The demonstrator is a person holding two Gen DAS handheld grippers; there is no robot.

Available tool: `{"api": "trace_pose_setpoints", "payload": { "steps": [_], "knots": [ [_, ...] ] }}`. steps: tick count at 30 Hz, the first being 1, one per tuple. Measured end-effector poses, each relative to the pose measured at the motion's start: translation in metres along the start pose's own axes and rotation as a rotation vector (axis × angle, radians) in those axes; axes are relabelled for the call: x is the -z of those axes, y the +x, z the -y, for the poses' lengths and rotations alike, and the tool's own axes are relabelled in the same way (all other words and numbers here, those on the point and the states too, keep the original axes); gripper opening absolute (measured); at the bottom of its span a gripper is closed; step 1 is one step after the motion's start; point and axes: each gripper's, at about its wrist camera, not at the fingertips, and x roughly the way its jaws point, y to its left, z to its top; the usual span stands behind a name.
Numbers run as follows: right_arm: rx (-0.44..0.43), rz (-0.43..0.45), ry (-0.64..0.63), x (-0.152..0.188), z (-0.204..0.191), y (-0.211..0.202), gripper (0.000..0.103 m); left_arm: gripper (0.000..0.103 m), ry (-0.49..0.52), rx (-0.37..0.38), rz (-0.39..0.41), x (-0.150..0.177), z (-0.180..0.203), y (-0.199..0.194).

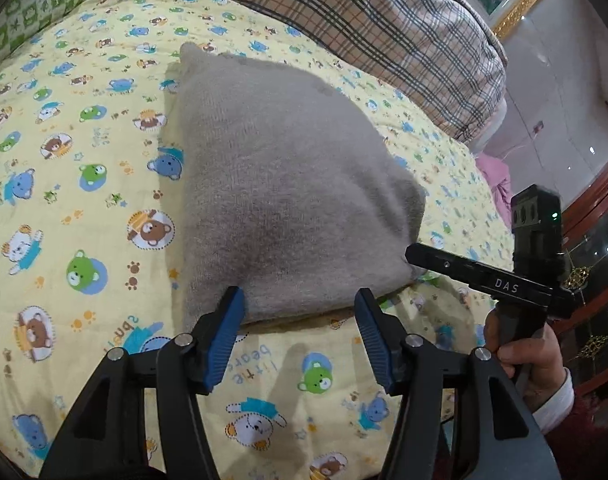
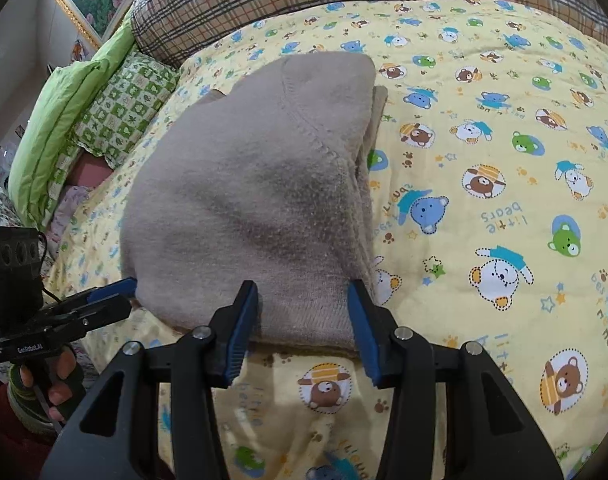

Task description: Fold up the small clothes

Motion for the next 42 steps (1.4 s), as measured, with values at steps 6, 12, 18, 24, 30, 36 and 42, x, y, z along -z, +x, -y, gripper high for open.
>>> {"api": "trace_pose_setpoints", "payload": {
  "steps": [6, 12, 18, 24, 30, 36, 42],
  "knots": [
    [-0.062, 0.05, 0.06, -0.009, 0.001, -0.02, 0.048, 0.059, -0.018, 0.023, 0.055, -0.021, -0.001, -0.027],
    [-0.075, 0.16, 0.093, -0.038, 0.005, -0.032, 0.048, 0.066, -0.054, -0.031, 0.111, -0.061, -0.015, -0.027],
    [-0.099, 0.098, 0.195, -0.084, 0.032, 0.007, 0.048, 0.069, -0.192, -0.004, 0.023, -0.102, -0.057, 0.02],
    [-0.075, 0.044, 0.155, -0.089, 0.029, 0.032, 0.024, 0.072, -0.226, 0.038, 0.001, -0.116, -0.068, 0.049],
    [-0.011, 0.047, 0.161, -0.101, 0.051, 0.037, 0.009, 0.077, -0.211, 0.003, -0.017, -0.11, -0.058, 0.07],
    [0.004, 0.037, 0.151, -0.096, 0.052, 0.045, 0.01, 0.079, -0.216, -0.024, -0.001, -0.107, -0.054, 0.067],
    [0.001, 0.197, 0.105, -0.072, 0.02, -0.019, 0.012, 0.078, -0.173, -0.094, 0.028, -0.094, -0.038, 0.04]
  ]
}}
